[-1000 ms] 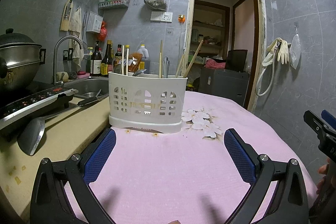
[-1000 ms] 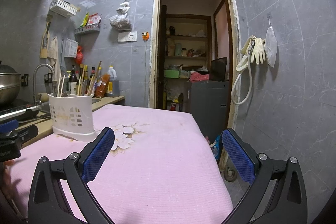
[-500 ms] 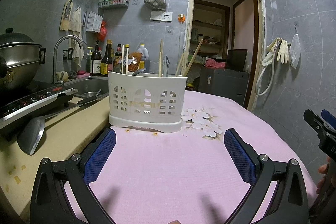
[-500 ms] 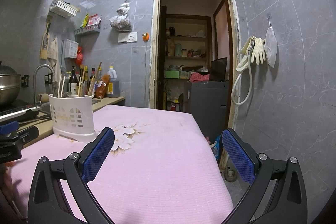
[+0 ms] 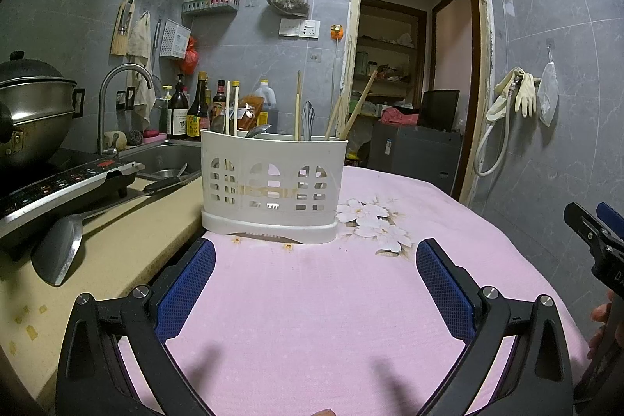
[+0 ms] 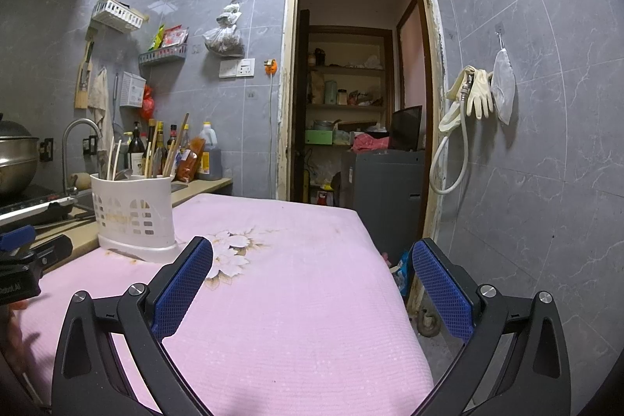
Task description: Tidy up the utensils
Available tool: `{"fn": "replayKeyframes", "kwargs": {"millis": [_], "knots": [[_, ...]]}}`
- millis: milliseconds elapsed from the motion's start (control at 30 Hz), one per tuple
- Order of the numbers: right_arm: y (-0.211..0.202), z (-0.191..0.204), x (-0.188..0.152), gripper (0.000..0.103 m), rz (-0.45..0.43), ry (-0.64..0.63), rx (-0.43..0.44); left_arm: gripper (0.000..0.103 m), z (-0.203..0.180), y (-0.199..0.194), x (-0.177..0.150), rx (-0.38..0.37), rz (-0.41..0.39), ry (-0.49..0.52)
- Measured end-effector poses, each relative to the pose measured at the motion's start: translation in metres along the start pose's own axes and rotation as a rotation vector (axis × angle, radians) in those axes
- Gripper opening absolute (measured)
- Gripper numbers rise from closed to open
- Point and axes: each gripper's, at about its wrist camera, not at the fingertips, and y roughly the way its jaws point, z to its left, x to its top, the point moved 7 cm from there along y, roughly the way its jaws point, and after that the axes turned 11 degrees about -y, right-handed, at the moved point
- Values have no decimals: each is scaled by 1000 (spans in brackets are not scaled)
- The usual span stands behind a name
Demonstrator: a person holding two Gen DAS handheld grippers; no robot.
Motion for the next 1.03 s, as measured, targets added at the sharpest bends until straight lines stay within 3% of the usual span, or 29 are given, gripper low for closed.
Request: {"fn": "replayKeyframes", "kwargs": {"millis": [1033], "knots": [[-1, 2, 0, 103, 2, 2, 0, 101, 8, -3, 2, 10, -3, 35]]}}
